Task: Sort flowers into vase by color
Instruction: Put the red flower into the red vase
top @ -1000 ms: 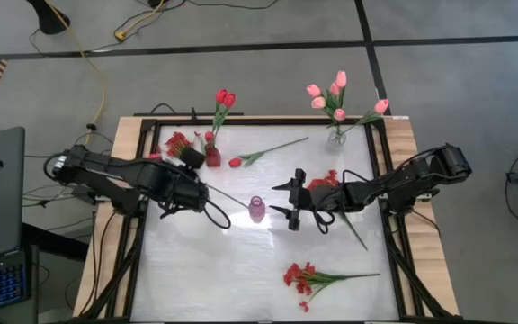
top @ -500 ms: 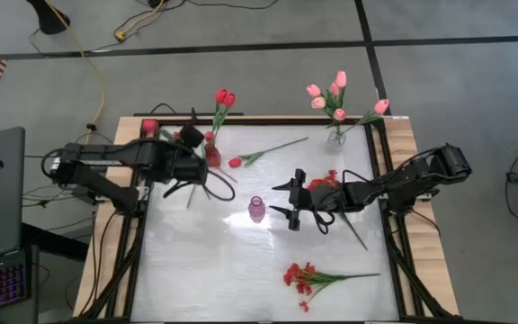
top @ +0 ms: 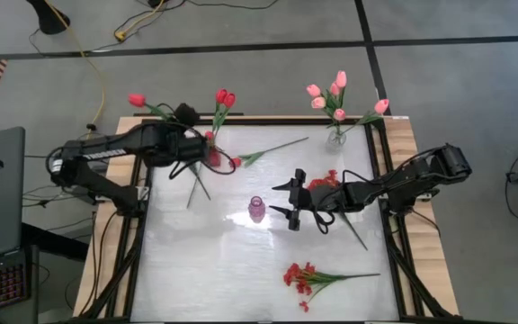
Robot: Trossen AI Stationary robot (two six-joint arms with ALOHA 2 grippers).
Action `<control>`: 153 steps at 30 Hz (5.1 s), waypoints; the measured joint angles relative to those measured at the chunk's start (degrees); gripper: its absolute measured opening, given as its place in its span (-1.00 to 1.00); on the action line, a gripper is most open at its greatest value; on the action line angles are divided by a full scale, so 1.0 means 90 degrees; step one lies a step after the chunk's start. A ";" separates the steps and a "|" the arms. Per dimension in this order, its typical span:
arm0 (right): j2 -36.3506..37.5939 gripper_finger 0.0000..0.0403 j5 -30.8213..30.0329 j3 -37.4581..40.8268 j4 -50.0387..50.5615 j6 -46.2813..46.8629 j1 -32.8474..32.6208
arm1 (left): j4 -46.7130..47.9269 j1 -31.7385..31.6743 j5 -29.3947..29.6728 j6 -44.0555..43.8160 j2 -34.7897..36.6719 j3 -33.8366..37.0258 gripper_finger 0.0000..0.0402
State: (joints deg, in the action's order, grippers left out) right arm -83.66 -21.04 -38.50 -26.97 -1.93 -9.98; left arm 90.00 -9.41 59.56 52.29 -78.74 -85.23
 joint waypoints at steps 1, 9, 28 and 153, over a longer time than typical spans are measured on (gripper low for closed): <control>-0.0002 0.47 0.0000 0.0001 0.0001 0.0000 0.0000 | 0.0005 -0.0105 -0.0061 0.0052 0.0000 0.0000 -1.00; -0.0002 0.47 0.0000 0.0001 -0.0001 0.0000 0.0000 | 0.0001 -0.0717 0.0146 0.0240 0.0000 0.0009 -1.00; -0.0002 0.47 0.0000 0.0002 -0.0001 0.0000 0.0000 | -0.0402 -0.1061 0.0536 0.0761 0.0278 0.1185 -1.00; -0.0002 0.47 0.0000 0.0002 -0.0001 0.0000 0.0000 | -0.2323 0.0257 0.0422 0.2099 -0.1462 0.1886 -0.54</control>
State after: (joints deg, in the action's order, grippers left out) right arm -83.68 -21.04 -38.48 -26.97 -1.93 -9.98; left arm 69.09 -7.09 63.36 71.19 -91.90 -68.26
